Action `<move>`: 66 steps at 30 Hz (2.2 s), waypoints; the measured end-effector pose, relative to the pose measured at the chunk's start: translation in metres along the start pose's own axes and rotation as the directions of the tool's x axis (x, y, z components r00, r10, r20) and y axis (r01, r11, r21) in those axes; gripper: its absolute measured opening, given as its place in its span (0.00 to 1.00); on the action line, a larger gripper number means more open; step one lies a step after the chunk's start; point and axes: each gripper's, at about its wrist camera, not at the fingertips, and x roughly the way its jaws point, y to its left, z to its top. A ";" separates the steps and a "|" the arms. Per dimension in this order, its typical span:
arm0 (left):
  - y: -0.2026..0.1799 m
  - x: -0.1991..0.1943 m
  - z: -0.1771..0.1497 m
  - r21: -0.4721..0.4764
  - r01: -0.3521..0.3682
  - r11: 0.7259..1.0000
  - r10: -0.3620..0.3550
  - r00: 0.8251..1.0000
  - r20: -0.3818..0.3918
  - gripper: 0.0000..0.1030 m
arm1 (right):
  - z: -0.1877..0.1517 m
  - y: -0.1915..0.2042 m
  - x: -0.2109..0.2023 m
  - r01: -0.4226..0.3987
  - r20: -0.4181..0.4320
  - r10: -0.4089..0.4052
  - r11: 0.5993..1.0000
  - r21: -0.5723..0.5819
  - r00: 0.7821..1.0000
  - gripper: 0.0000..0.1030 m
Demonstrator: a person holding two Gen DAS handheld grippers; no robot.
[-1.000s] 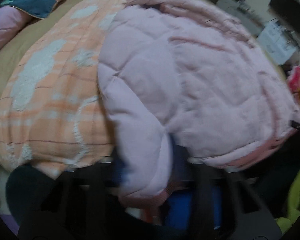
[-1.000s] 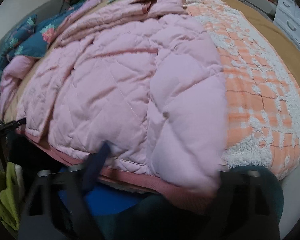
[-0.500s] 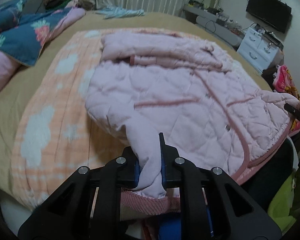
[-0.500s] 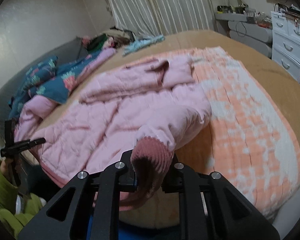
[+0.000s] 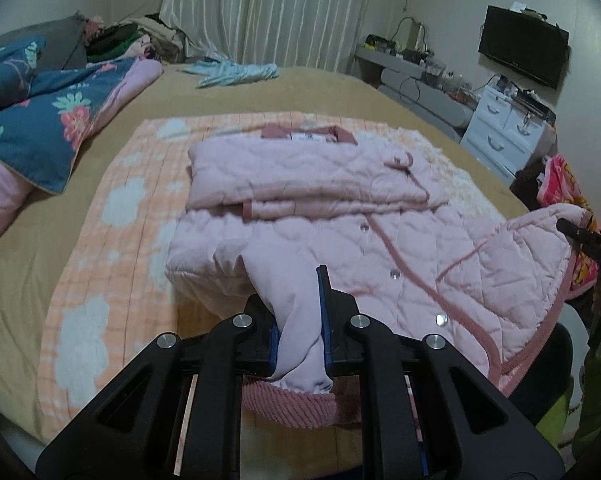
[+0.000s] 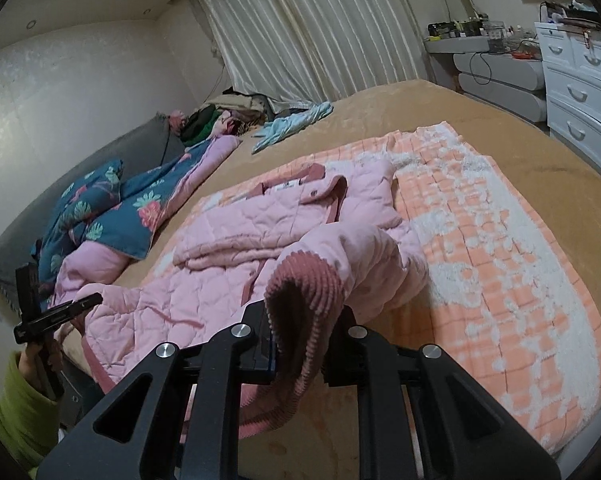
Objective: Fold large clothes
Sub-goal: 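Grasp the hem with the left gripper while the right gripper grasps the ribbed cuff, then lift the hem and cuff with both grippers and fold them toward the collar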
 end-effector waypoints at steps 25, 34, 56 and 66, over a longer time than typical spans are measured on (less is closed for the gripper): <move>0.014 0.002 0.096 -0.014 -0.026 1.000 0.028 0.988 0.151 0.08 | 0.073 -0.016 0.012 0.002 0.105 -0.014 0.994 0.106 0.994 0.13; 0.031 0.018 0.127 -0.071 -0.070 0.995 0.082 0.980 0.181 0.08 | 0.115 -0.014 0.035 0.029 0.120 -0.042 0.994 0.106 0.992 0.13; 0.053 0.081 0.157 -0.049 -0.231 0.972 0.236 0.957 0.171 0.08 | 0.176 -0.046 0.132 0.085 0.036 -0.092 0.982 0.170 0.995 0.13; 0.070 0.120 0.162 -0.047 -0.266 0.963 0.270 0.955 0.124 0.08 | 0.182 -0.066 0.175 0.121 -0.026 -0.118 0.974 0.190 0.993 0.15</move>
